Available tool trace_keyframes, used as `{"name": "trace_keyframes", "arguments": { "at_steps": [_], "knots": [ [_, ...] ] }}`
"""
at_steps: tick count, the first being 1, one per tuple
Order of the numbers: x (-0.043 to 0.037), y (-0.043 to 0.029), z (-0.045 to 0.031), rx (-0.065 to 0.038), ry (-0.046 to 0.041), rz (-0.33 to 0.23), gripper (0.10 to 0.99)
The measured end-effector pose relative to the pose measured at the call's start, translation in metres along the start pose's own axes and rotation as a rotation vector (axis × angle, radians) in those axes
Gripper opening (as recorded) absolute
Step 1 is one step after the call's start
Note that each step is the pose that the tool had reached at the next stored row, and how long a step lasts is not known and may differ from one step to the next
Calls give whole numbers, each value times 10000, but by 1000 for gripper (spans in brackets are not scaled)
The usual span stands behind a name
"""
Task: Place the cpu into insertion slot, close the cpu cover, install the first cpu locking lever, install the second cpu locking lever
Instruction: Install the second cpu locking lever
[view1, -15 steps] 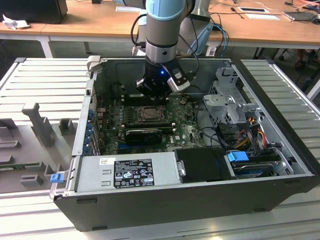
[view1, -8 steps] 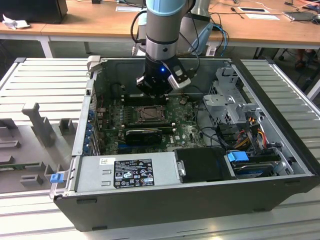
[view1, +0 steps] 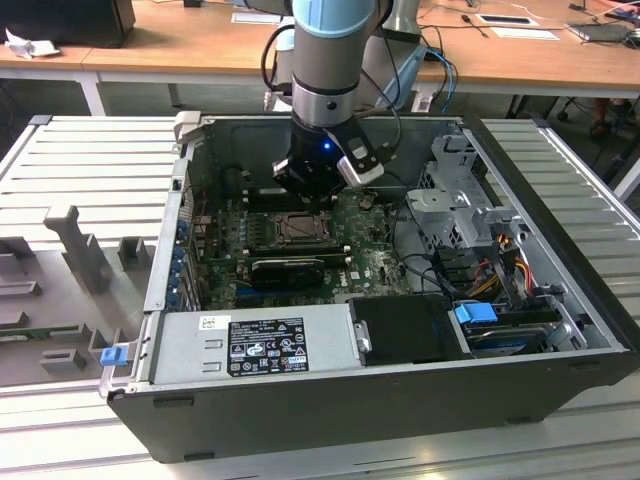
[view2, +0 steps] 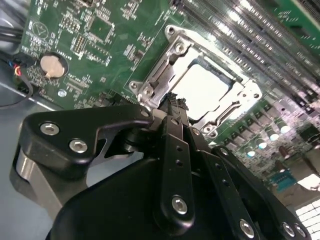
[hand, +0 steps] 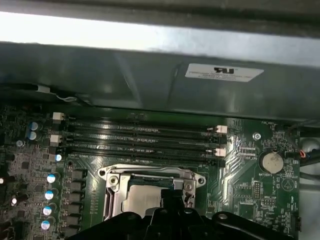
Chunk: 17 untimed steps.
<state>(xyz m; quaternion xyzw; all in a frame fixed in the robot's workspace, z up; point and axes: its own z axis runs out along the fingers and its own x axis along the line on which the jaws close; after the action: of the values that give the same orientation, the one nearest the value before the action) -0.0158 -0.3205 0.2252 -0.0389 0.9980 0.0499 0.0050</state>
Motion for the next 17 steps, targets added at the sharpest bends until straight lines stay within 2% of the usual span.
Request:
{"name": "trace_keyframes", "arguments": {
  "at_steps": [1,2,6,9,14,17],
  "knots": [
    [1,-2,-13,3,2,2,106],
    [-1,3,-74,1,0,1,106],
    [-3,15,-230,2,1,0,106],
    [1,-18,-243,1,0,0,106],
    [13,-146,-253,1,0,2,106],
    [16,-191,-257,1,0,1,106]
  ]
}}
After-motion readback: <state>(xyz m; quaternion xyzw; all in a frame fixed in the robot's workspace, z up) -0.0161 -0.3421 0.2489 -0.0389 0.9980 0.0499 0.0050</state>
